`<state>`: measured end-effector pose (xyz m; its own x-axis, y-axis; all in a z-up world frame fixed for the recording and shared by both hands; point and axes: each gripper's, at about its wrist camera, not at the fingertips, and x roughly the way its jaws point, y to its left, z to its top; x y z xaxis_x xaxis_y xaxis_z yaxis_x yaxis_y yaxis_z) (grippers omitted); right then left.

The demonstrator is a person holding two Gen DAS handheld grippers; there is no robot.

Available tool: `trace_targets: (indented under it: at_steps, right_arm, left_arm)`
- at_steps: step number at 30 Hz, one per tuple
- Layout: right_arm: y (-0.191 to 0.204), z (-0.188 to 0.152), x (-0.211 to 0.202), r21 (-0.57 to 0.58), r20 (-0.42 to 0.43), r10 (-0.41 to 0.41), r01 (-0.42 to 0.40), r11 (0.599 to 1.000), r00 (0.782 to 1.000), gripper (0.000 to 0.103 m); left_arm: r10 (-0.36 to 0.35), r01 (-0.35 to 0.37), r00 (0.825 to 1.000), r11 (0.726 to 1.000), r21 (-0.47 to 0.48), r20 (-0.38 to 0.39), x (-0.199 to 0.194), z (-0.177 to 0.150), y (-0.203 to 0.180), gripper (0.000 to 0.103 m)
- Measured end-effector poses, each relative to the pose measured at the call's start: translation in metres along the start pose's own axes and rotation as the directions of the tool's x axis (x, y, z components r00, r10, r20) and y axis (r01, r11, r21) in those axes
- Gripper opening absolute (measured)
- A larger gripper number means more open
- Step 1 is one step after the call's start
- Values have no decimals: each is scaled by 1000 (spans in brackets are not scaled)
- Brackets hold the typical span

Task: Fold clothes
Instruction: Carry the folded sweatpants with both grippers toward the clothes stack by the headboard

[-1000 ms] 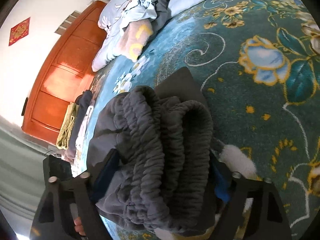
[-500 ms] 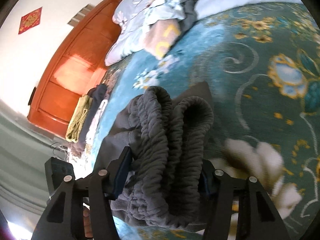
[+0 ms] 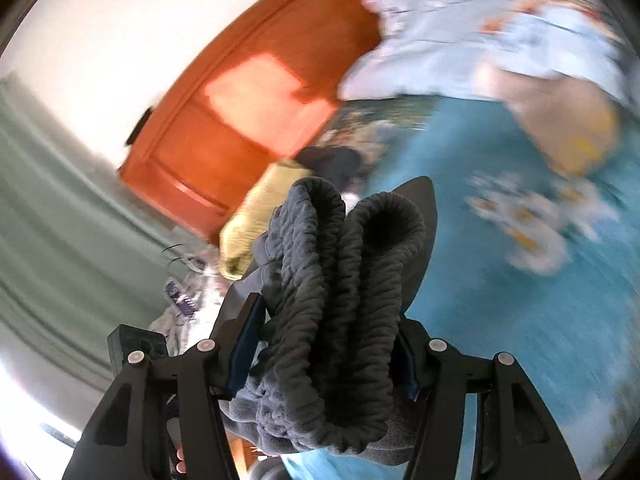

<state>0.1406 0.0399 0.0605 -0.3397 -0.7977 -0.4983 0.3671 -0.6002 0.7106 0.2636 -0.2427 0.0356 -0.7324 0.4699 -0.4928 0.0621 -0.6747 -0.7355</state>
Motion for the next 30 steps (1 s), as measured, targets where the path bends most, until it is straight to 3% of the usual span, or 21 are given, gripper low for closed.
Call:
trace_targets:
  at_steps: [8, 15, 22, 30]
  right_arm:
    - [81, 73, 121, -132, -119, 90, -105, 986, 989, 60]
    - [121, 130, 223, -181, -231, 154, -198, 963, 961, 60]
    - [141, 177, 302, -210, -300, 162, -230, 950, 940, 60]
    - [140, 215, 360, -221, -319, 190, -268, 938, 929, 61]
  left_arm:
    - [48, -37, 987, 996, -77, 153, -47, 85, 57, 59]
    - [100, -66, 963, 988, -141, 252, -62, 148, 101, 59]
    - [143, -86, 950, 975, -206, 279, -53, 196, 134, 59]
    - [181, -127, 940, 972, -198, 288, -34, 231, 154, 59]
